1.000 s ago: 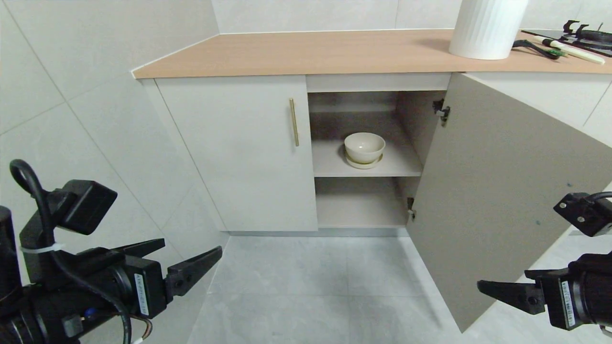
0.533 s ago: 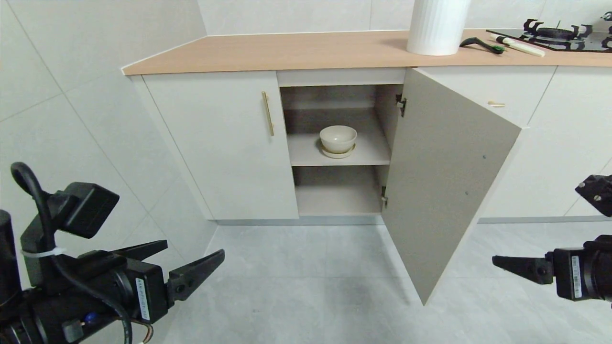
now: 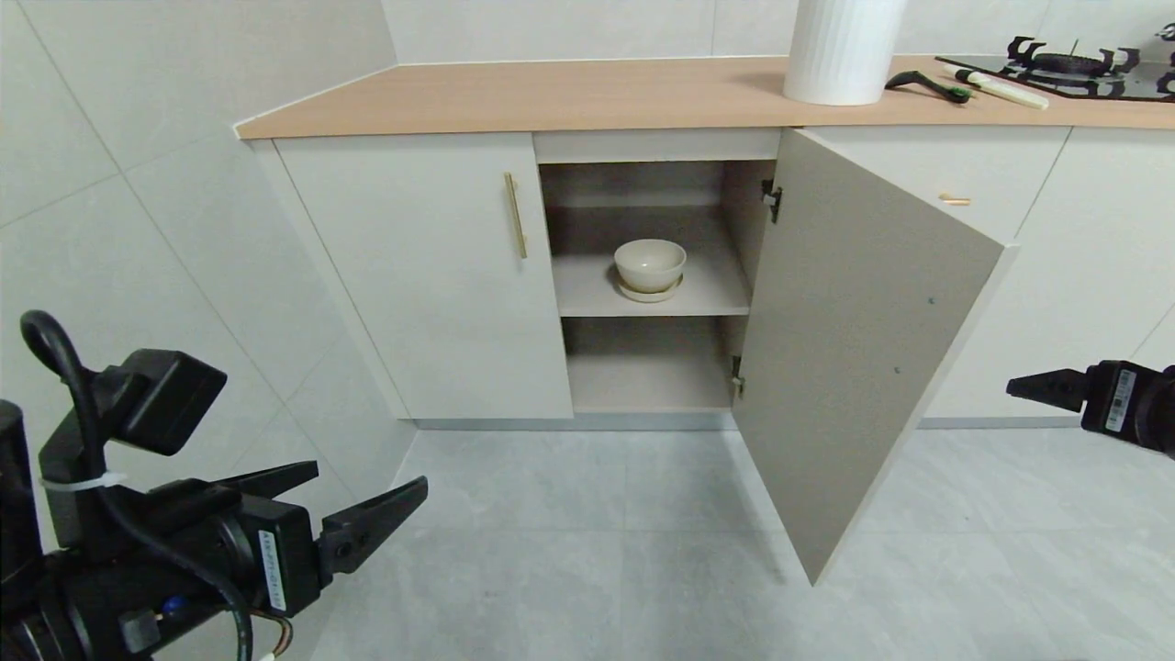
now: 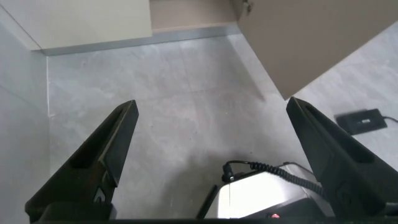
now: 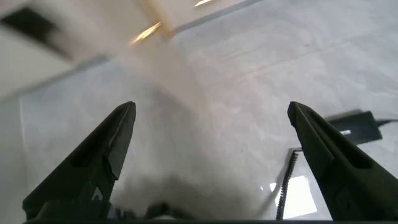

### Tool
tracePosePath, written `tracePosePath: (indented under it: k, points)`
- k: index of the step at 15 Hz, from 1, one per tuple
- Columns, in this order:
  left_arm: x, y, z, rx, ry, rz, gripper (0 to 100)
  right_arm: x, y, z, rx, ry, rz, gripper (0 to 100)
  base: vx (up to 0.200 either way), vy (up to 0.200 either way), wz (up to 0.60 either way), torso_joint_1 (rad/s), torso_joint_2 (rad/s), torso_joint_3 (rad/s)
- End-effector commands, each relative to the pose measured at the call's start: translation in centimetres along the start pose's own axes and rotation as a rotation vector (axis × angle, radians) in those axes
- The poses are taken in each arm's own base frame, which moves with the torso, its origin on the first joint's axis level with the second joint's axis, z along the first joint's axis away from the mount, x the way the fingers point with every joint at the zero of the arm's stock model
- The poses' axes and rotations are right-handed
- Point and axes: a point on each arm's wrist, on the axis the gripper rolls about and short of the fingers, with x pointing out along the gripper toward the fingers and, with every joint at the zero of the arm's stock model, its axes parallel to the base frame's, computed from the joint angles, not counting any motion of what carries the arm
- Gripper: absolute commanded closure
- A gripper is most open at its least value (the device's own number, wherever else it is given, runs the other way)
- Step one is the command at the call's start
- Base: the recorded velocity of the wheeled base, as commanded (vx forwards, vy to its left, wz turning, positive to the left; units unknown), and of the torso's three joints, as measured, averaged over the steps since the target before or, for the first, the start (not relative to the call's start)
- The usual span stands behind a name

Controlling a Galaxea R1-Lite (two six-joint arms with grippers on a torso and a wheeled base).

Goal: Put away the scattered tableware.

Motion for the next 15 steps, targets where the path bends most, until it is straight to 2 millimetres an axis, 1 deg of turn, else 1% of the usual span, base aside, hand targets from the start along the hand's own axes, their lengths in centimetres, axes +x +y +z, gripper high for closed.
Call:
tracePosePath:
  k: [1, 3, 4, 5, 7, 8, 9, 10, 13, 14, 15]
  points:
    - [0.0, 0.0, 0.0, -0.001, 0.000, 0.000, 0, 1.1, -0.1, 0.3, 0.024, 0.006, -0.025, 0, 0.000, 0.000, 0.00, 0.000, 0.00, 0.000]
    - [-0.1, 0.0, 0.2, -0.003, -0.011, -0.001, 0, 3.0, -0.5, 0.9, 0.097, -0.041, -0.091, 0, 0.000, 0.000, 0.00, 0.000, 0.00, 0.000]
    - [-0.1, 0.0, 0.2, -0.003, -0.012, -0.001, 0, 3.5, -0.6, 1.0, 0.106, -0.049, -0.102, 0, 0.000, 0.000, 0.00, 0.000, 0.00, 0.000]
    - [-0.1, 0.0, 0.4, -0.004, -0.018, -0.001, 0, 4.9, -0.7, 1.3, 0.145, -0.077, -0.111, 0, 0.000, 0.000, 0.00, 0.000, 0.00, 0.000]
    - [-0.1, -0.1, 0.6, -0.006, -0.024, -0.004, 0, 7.0, -0.9, 1.8, 0.173, -0.104, -0.130, 0, 0.000, 0.000, 0.00, 0.000, 0.00, 0.000]
    - [-0.1, -0.1, 0.6, -0.006, -0.025, -0.003, 0, 7.4, -1.0, 1.9, 0.175, -0.104, -0.130, 0, 0.000, 0.000, 0.00, 0.000, 0.00, 0.000]
    - [-0.1, -0.1, 0.7, -0.007, -0.028, -0.003, 0, 8.2, -1.0, 2.1, 0.178, -0.099, -0.131, 0, 0.000, 0.000, 0.00, 0.000, 0.00, 0.000]
    - [-0.1, -0.2, 1.0, -0.011, -0.042, -0.007, 0, 9.5, -0.8, 2.4, 0.178, -0.091, -0.133, 0, 0.000, 0.000, 0.00, 0.000, 0.00, 0.000]
    - [-0.2, -0.2, 1.6, -0.023, -0.075, -0.008, 0, 12.3, -0.1, 3.3, 0.192, -0.102, -0.120, 0, 0.000, 0.000, 0.00, 0.000, 0.00, 0.000]
    - [-0.2, 0.0, 1.7, -0.026, -0.080, -0.002, 0, 13.1, 0.1, 3.3, 0.193, -0.099, -0.107, 0, 0.000, 0.000, 0.00, 0.000, 0.00, 0.000]
    - [-0.1, 0.0, 1.7, -0.029, -0.084, 0.000, 0, 13.4, 0.3, 3.4, 0.192, -0.096, -0.101, 0, 0.000, 0.000, 0.00, 0.000, 0.00, 0.000]
